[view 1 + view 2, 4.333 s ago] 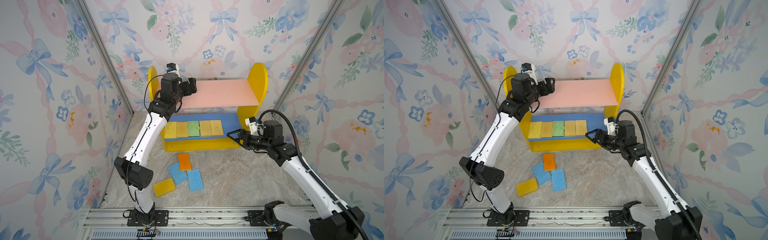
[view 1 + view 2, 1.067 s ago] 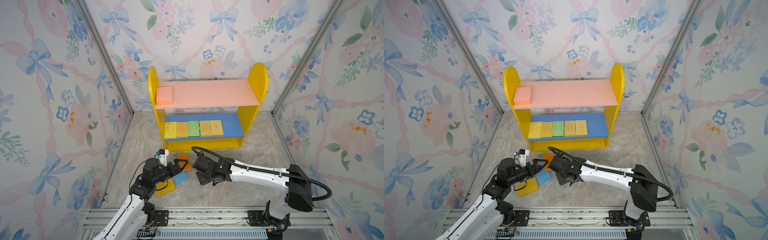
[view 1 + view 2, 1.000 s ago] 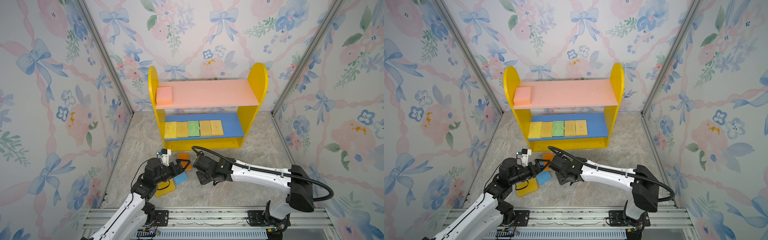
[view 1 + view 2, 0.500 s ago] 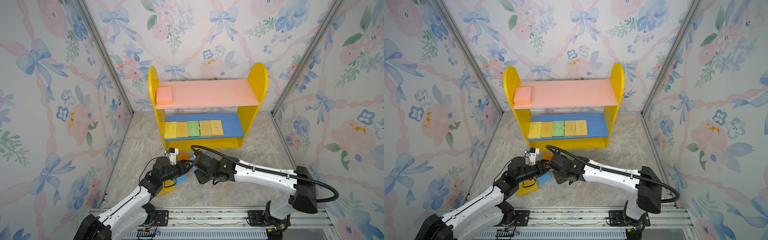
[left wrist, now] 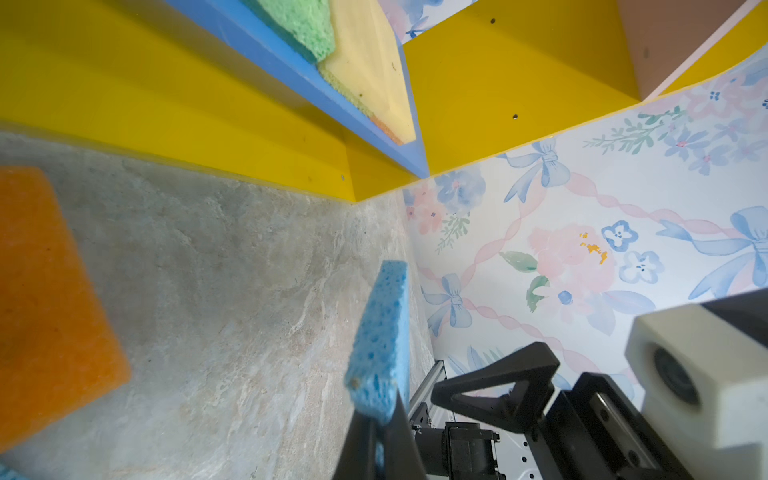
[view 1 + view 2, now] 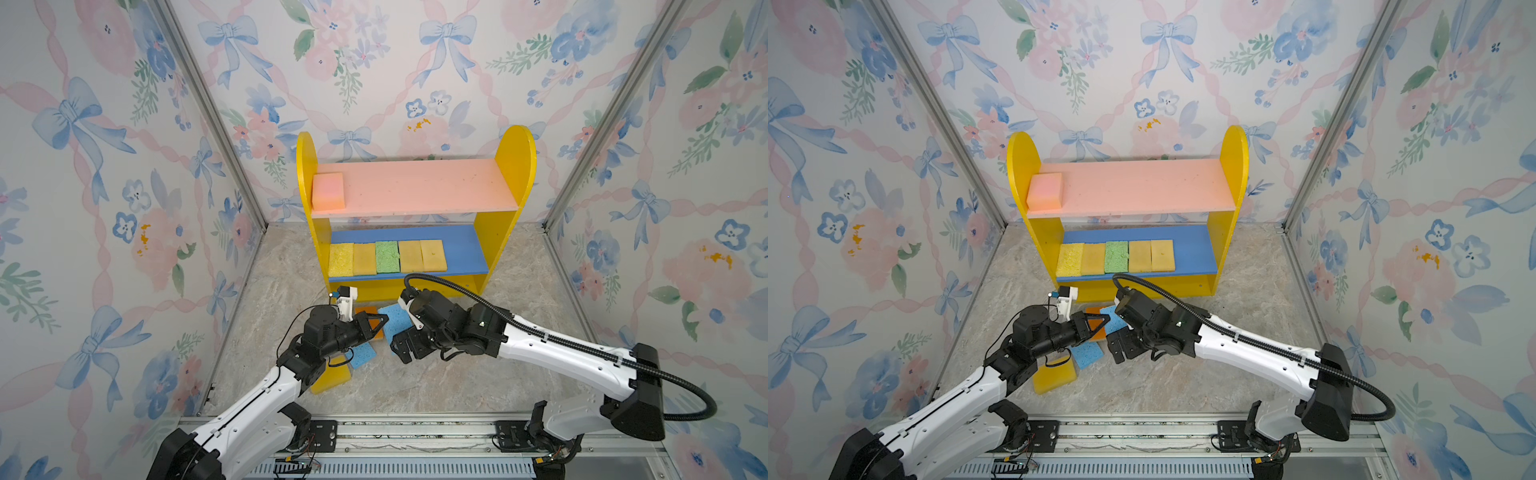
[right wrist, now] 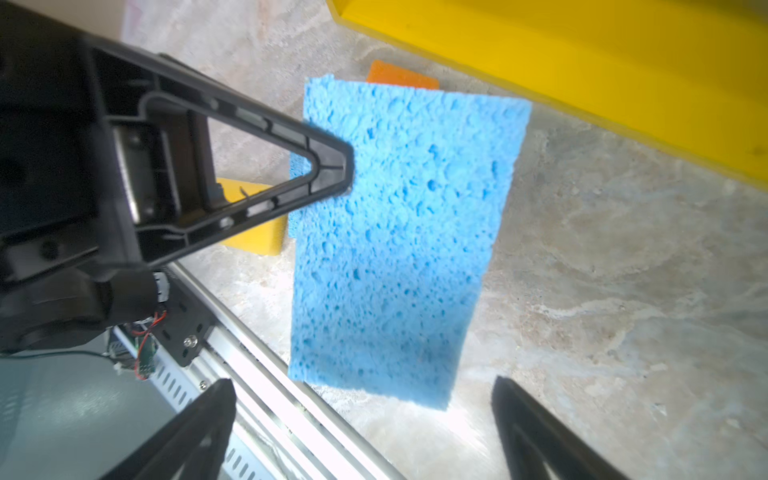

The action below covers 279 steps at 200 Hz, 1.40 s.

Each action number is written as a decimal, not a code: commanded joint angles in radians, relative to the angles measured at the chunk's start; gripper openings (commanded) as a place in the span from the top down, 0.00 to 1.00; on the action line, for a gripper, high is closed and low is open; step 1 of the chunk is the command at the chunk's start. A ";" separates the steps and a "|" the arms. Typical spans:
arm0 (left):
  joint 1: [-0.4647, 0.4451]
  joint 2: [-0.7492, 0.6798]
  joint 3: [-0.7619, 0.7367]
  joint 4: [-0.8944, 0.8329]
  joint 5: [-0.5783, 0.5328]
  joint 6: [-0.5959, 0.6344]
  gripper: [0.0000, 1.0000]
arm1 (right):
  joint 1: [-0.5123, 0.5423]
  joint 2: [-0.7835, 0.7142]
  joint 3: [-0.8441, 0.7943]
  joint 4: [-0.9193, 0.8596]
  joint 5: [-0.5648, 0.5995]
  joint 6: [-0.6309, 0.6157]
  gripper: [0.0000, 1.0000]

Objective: Place and organize the cleaning sponges onto the shelf
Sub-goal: 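Lift the blue sponge toward the left gripper while the left gripper approaches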

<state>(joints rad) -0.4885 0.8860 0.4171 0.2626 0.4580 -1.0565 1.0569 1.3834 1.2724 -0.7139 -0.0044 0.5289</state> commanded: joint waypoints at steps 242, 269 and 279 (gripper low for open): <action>0.252 -0.017 0.239 0.236 0.426 -0.212 0.98 | -0.300 -0.140 -0.047 0.500 -0.734 0.214 0.65; 0.252 -0.016 0.235 0.241 0.426 -0.214 0.98 | -0.293 -0.139 -0.046 0.486 -0.716 0.209 0.78; 0.252 -0.013 0.233 0.241 0.426 -0.214 0.98 | -0.292 -0.141 -0.045 0.480 -0.707 0.206 0.82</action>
<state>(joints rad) -0.2413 0.8799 0.6594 0.4709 0.8650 -1.2621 0.7547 1.2404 1.1984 -0.2489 -0.7250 0.7433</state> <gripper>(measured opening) 0.051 0.216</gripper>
